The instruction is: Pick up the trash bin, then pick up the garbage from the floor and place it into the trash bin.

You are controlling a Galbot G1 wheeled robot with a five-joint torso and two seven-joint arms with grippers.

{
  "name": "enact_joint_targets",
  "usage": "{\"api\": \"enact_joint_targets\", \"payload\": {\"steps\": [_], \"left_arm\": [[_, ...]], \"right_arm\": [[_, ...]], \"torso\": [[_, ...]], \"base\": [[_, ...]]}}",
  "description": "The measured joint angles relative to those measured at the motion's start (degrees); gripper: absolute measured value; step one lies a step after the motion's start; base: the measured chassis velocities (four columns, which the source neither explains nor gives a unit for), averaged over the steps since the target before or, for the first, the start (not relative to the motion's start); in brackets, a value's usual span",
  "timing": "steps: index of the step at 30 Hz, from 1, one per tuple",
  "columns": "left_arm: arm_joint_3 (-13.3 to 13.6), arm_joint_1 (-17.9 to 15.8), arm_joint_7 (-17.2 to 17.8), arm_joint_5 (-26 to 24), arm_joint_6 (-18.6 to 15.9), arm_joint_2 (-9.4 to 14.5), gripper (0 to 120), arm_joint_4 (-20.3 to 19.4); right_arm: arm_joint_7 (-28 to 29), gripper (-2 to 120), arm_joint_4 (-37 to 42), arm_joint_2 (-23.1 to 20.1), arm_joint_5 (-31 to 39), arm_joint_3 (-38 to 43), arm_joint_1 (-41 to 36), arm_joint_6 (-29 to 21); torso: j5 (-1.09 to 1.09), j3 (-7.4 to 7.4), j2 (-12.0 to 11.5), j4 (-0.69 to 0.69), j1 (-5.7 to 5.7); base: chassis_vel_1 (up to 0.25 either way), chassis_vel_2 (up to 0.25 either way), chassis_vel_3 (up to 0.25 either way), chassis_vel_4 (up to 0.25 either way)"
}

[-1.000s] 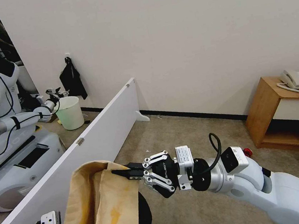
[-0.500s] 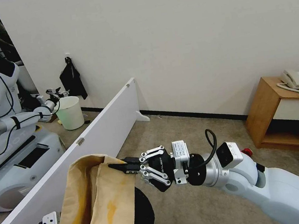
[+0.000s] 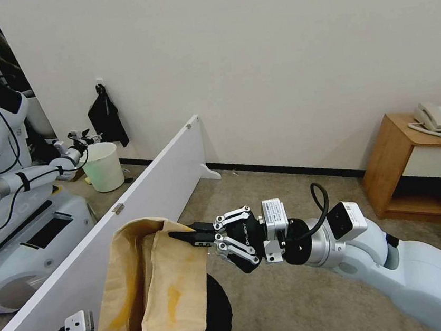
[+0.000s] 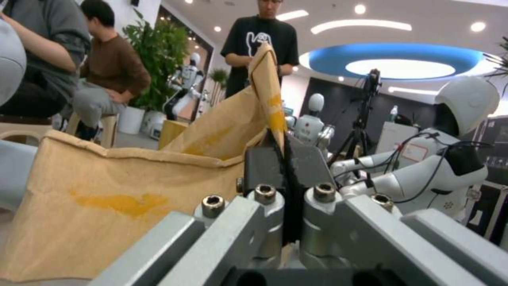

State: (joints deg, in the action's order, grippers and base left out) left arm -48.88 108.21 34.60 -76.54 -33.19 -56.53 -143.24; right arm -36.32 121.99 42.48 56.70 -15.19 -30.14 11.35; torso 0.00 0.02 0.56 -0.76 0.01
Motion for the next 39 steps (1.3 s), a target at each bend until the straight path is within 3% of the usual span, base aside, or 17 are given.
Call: {"api": "enact_joint_targets", "payload": {"steps": [12, 20, 23, 25, 29, 31, 39], "left_arm": [[0.1, -0.1, 0.1, -0.6, 0.0, -0.1, 4, 0.0], [-0.1, 0.0, 0.2, -0.6, 0.0, -0.1, 4, 0.0], [-0.1, 0.0, 0.2, -0.6, 0.0, -0.1, 4, 0.0], [-0.1, 0.0, 0.3, -0.6, 0.0, -0.1, 4, 0.0], [-0.1, 0.0, 0.3, -0.8, 0.0, -0.1, 4, 0.0], [-0.1, 0.0, 0.3, -1.1, 0.0, -0.1, 4, 0.0], [-0.1, -0.2, 0.4, -1.2, 0.0, -0.1, 4, 0.0]], "right_arm": [[0.5, 4, 0.4, 0.0, 0.0, -0.2, 0.0, 0.6], [0.6, 37, 0.3, 0.3, 0.0, -0.6, -0.1, 1.0], [0.6, 42, 0.3, 0.3, 0.0, -0.7, 0.0, 1.0], [0.6, 56, 0.2, 0.4, 0.0, -0.8, 0.1, 1.0], [0.6, 66, 0.2, 0.4, 0.1, -0.8, 0.1, 1.0], [0.6, 77, 0.2, 0.5, 0.1, -0.9, 0.1, 1.1], [0.5, 99, 0.2, 0.4, 0.1, -1.0, -0.1, 1.1]], "torso": [[0.00, 0.00, 0.0, 0.00, 0.00], [0.00, 0.00, 0.0, 0.00, 0.00], [0.00, 0.00, 0.0, 0.00, 0.00], [0.00, 0.00, 0.0, 0.00, 0.00], [0.00, 0.00, 0.0, 0.00, 0.00], [0.00, 0.00, 0.0, 0.00, 0.00], [0.00, 0.00, 0.0, 0.00, 0.00]], "base": [[0.000, 0.000, 0.000, 0.000], [0.000, 0.000, 0.000, 0.000], [0.000, 0.000, 0.000, 0.000], [0.000, 0.000, 0.000, 0.000], [0.000, 0.000, 0.000, 0.000], [0.000, 0.000, 0.000, 0.000], [0.000, 0.000, 0.000, 0.000]]}}
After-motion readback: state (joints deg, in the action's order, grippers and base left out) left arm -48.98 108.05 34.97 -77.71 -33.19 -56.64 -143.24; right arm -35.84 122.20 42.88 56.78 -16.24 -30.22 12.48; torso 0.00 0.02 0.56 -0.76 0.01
